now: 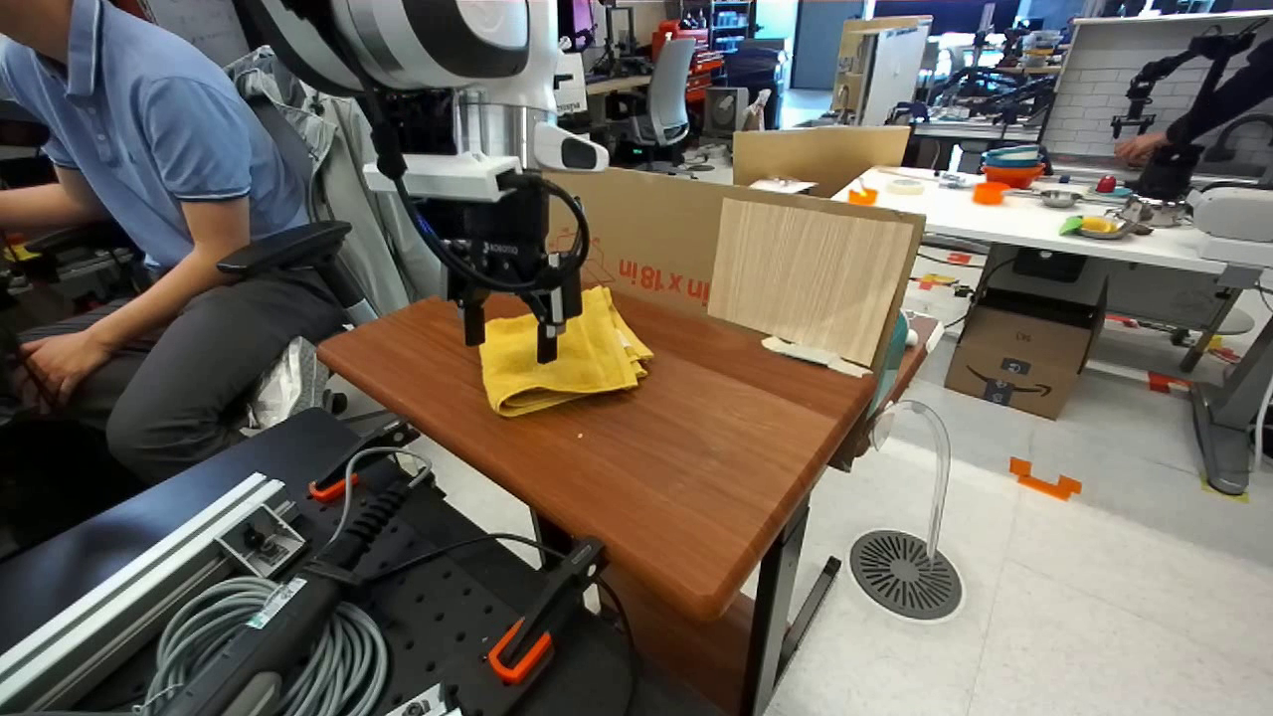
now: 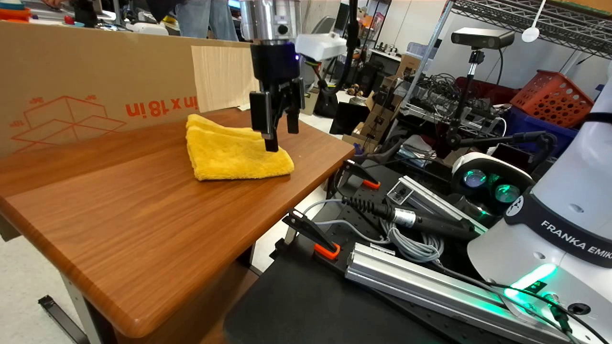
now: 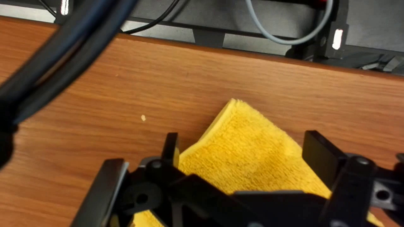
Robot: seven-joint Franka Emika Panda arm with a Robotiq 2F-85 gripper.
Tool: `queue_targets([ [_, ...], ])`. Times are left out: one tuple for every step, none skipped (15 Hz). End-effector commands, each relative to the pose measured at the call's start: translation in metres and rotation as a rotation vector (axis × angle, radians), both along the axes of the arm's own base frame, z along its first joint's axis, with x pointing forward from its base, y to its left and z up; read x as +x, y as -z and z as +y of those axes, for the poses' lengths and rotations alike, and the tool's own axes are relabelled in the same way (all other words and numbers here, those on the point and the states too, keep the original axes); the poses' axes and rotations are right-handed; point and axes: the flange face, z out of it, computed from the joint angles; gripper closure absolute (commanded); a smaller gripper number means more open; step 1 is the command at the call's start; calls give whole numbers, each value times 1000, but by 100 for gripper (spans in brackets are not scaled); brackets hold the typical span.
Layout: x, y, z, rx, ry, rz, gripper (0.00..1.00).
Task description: Use the yellow cloth to wipe the table
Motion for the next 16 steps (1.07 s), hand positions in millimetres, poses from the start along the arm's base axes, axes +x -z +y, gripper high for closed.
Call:
queue_targets([
  [-2, 16, -3, -23, -21, -27, 0],
  [-2, 16, -2, -19, -29, -42, 0],
  [-3, 15, 1, -15, -37, -56, 0],
  [-2, 14, 5, -10, -48, -77, 0],
  [-2, 12, 9, -6, -59, -97, 0],
  [0, 9, 15, 4, -64, -109, 0],
  [2, 7, 20, 18, -68, -111, 0],
  [5, 4, 27, 26, -73, -126, 0],
  [8, 3, 32, 31, -76, -133, 0],
  [14, 2, 36, 30, -72, -146, 0],
  [20, 1, 39, 28, -66, -155, 0],
  [28, 2, 38, 23, -50, -148, 0],
  [33, 4, 37, 17, -38, -152, 0],
  [39, 9, 33, 1, -19, -146, 0],
  [45, 14, 28, -16, -1, -145, 0],
  [48, 19, 23, -34, 19, -119, 0],
])
